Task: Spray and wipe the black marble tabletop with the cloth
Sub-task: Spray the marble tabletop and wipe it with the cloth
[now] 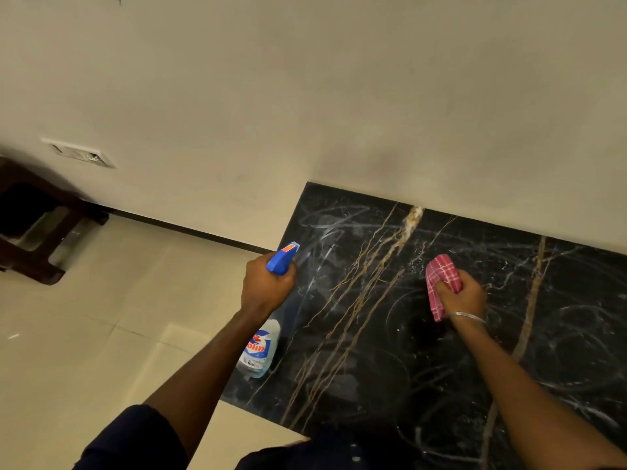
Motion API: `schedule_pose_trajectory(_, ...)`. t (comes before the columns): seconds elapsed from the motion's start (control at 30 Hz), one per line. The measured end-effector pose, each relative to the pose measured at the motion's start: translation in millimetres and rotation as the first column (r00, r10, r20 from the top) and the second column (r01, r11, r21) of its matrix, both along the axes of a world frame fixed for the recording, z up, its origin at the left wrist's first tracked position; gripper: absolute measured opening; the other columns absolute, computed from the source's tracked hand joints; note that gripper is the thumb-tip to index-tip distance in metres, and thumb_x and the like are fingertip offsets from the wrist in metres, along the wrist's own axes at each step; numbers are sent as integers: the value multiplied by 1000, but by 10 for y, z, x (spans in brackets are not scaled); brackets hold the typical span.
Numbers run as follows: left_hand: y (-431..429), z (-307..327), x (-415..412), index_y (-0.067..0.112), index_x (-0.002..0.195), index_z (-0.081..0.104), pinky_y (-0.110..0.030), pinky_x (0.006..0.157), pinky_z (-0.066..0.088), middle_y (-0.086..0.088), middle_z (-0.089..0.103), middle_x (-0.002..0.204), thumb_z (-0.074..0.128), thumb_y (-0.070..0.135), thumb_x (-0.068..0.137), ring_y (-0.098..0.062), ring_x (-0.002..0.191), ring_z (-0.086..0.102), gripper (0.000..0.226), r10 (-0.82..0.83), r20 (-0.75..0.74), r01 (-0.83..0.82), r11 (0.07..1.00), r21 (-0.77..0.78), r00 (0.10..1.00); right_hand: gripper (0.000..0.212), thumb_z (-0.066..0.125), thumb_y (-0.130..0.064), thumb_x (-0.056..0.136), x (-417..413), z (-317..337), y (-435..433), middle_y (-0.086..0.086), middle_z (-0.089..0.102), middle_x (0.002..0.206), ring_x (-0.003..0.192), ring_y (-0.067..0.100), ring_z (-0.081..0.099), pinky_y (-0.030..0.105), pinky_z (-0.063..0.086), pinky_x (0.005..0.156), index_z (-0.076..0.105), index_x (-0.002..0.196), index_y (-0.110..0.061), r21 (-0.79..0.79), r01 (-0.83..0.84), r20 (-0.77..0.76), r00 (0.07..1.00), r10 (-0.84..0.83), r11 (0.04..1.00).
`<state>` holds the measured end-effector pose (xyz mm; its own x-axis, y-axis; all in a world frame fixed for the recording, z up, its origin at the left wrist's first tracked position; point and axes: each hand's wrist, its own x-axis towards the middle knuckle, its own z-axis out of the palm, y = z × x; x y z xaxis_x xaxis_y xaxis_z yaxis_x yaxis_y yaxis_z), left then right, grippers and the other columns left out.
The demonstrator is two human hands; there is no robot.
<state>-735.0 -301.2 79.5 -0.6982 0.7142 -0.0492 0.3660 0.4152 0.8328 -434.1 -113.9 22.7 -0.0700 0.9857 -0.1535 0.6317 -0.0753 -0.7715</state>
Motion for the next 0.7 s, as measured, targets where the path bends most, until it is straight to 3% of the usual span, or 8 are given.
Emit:
schedule_pose_trajectory(0.1, 7, -10, -53, 13, 78, 58, -20, 58, 43, 3, 53, 58, 65, 19, 88, -11, 53, 50, 14, 11, 26, -12, 999, 47, 1000, 26, 71, -16, 86, -373, -101, 203, 12, 68, 89, 76, 22, 60, 34, 51, 75, 68, 111, -8, 71, -148, 110, 984, 140, 986)
schedule_pose_trajectory(0.2, 30, -22, -92, 16, 76, 57, -11, 56, 42, 6, 52, 57, 65, 21, 88, -8, 52, 51, 15, -1, 16, -1, 998, 71, 1000, 44, 69, -8, 85, -815, -221, 351, 13, 68, 110, 94, 28, 63, 38, 52, 86, 62, 128, -14, 142, -269, 189, 952, 241, 953)
schedule_pose_trajectory(0.27, 63, -43, -132, 18, 76, 56, -8, 56, 42, 8, 51, 57, 65, 21, 88, -5, 54, 52, 16, -3, 9, 2, 996, 87, 1000, 52, 71, -6, 82, -1138, -316, 420, 14, 65, 124, 109, 33, 60, 45, 48, 98, 59, 132, -17, 193, -409, 286, 893, 348, 892)
schedule_pose_trajectory(0.33, 95, -58, -163, 18, 76, 56, -7, 56, 42, 8, 52, 58, 65, 22, 88, -4, 55, 53, 15, 1, 17, -2, 996, 85, 1000, 54, 72, -11, 82, -1453, -381, 442, 11, 60, 134, 120, 34, 54, 45, 41, 106, 58, 134, -19, 174, -579, 412, 778, 475, 797)
schedule_pose_trajectory(0.43, 136, -81, -219, 18, 77, 56, -7, 54, 41, 6, 51, 58, 65, 22, 88, -5, 54, 52, 15, 24, 38, -26, 998, 53, 999, 52, 68, -28, 87, -1905, -481, 334, 5, 52, 144, 134, 32, 43, 46, 29, 114, 55, 137, -22, 120, -801, 544, 547, 636, 587)
schedule_pose_trajectory(0.53, 192, -74, -273, 16, 78, 56, -10, 54, 37, 7, 50, 58, 65, 23, 87, -8, 51, 49, 15, 47, 50, -47, 999, -2, 998, 49, 66, -42, 86, -2159, -580, 87, 3, 58, 137, 129, 31, 48, 51, 37, 106, 58, 132, -26, 126, -945, 613, 313, 725, 302)
schedule_pose_trajectory(0.63, 232, -69, -292, 21, 75, 54, -8, 51, 36, 11, 49, 56, 65, 28, 86, -6, 49, 48, 17, 52, 80, -51, 998, -21, 995, 48, 51, -51, 91, -2160, -683, 88, 2, 59, 136, 126, 31, 50, 54, 39, 103, 57, 133, -28, 120, -993, 638, 77, 766, 0)
schedule_pose_trajectory(0.7, 248, -79, -297, 27, 71, 51, -8, 50, 37, 11, 48, 56, 65, 27, 86, -4, 48, 48, 20, 43, 97, -41, 999, -20, 994, 50, 42, -50, 92, -2152, -698, 352, 1, 58, 137, 128, 30, 49, 54, 38, 104, 56, 134, -28, 107, -987, 678, -18, 735, -122)
